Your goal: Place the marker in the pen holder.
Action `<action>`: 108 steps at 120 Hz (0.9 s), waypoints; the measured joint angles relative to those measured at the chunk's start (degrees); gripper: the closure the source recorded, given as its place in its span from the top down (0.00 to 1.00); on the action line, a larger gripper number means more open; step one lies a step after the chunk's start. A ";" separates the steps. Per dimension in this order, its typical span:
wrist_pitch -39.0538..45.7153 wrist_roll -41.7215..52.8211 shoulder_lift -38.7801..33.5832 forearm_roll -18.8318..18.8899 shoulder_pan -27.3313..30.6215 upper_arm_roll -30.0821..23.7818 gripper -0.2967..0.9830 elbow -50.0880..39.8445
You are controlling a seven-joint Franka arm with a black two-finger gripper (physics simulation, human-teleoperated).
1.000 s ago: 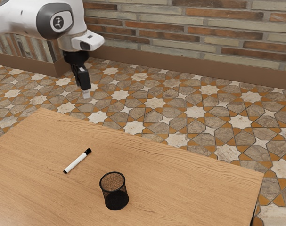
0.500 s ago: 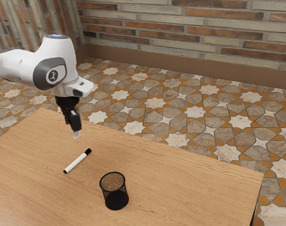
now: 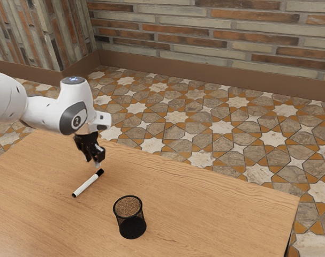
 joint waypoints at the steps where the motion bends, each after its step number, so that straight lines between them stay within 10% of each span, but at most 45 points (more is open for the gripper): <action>1: 0.10 -0.19 0.27 -0.09 0.01 -0.01 0.44 0.16; 108: 2.55 -13.19 5.38 1.14 0.16 -0.70 0.16 0.92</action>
